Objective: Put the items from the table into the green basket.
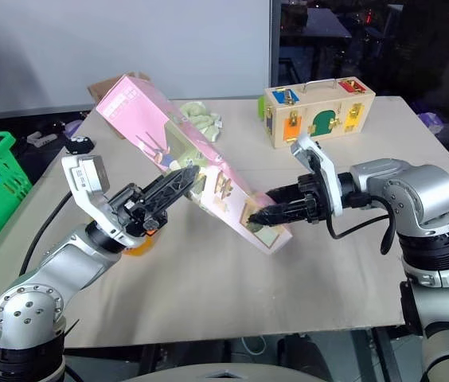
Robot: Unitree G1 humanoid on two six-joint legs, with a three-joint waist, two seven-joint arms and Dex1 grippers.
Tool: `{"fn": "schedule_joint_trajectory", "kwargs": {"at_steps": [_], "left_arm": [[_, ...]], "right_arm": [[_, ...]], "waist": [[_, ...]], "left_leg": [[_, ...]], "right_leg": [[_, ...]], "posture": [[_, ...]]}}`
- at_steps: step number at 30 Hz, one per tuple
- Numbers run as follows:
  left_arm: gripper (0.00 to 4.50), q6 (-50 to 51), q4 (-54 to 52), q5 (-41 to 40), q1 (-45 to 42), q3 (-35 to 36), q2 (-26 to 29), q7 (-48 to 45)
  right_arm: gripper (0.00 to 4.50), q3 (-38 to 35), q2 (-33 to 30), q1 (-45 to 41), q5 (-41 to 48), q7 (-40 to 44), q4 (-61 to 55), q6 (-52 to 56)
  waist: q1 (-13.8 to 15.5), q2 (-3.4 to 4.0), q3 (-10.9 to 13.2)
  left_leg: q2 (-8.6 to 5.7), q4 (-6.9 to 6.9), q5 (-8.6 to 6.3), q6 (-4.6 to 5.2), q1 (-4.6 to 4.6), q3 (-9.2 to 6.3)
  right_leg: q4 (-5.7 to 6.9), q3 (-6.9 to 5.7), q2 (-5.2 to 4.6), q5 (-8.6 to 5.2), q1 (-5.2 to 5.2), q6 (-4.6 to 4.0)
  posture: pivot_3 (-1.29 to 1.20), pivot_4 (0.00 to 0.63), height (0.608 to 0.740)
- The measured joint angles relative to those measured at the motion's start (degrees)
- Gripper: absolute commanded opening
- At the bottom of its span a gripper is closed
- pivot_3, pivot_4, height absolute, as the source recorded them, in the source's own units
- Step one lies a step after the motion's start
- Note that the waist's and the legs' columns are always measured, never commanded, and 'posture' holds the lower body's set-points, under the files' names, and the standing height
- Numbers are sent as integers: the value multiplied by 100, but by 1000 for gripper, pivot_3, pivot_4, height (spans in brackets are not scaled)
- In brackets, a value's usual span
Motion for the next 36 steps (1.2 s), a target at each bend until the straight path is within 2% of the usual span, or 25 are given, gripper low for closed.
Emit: {"fn": "schedule_joint_trajectory", "kwargs": {"at_steps": [1,3,4,8,10,17,24,26,29,34,36], "left_arm": [[2354,-11,-2,-5,1,16,19,0],[2354,-37,1,-3,14,64,30,8],[2354,-39,1,-2,16,67,31,14],[2354,-80,51,114,6,159,132,83],[2354,-119,157,187,-29,324,209,187],[2354,-343,496,195,-347,1257,642,828],[2354,-312,917,-232,-801,2382,1870,1863],[2354,-214,1102,-5,-774,2651,2253,1990],[2354,-94,1448,925,-309,3086,2704,1924],[2354,71,1922,1671,164,3828,2737,1576],[2354,170,1902,1927,519,4387,2741,1341]], "right_arm": [[3203,10,13,13,28,-24,8,-63],[4063,49,44,19,89,-55,13,-189],[4226,78,51,19,126,-76,10,-238],[4226,102,73,187,-79,-474,-139,-973],[4226,58,114,425,-288,-689,-254,-1672],[4226,-92,556,746,-623,-1344,-675,-3152],[4226,842,1229,619,-1169,-1778,-559,-3875],[4226,1008,1449,439,-1243,-1859,-401,-3959],[4226,1265,1774,143,-1335,-1913,-85,-4072],[4226,1458,2206,-132,-1404,-1865,488,-4356],[4226,1570,2372,-216,-1430,-1769,658,-4489]], "waist": [[0,0,0],[0,0,0],[3,0,0],[17,0,0],[22,-2,0],[30,-7,-1],[140,-21,4],[217,-21,4],[344,-16,7],[603,-26,4],[714,-32,1]], "left_leg": [[0,0,0,0,0,0],[0,0,0,0,1,-1],[0,0,0,0,0,-2],[0,0,0,0,-1,-3],[0,0,0,0,-2,-4],[2,-1,0,0,-3,-15],[3,-9,5,-9,1,-23],[2,-17,9,-16,2,-26],[2,-30,14,-24,5,-28],[4,-40,26,-48,-4,-47],[4,-45,26,-48,-6,-49]], "right_leg": [[1,0,0,0,0,0],[1,-1,1,0,0,0],[1,-1,1,0,0,0],[0,-3,1,0,0,0],[-2,-4,0,0,0,0],[1,-12,1,0,-1,1],[12,-18,2,0,-4,0],[10,-23,1,0,-4,0],[9,-29,2,-1,-6,-2],[4,-57,-2,-3,-9,-4],[-3,-61,-5,-3,-8,-5]], "posture": [[31,0,740],[36,0,740],[42,0,740],[49,0,740],[55,0,740],[112,0,740],[222,0,740],[243,0,740],[284,0,740],[380,0,740],[411,0,740]]}}
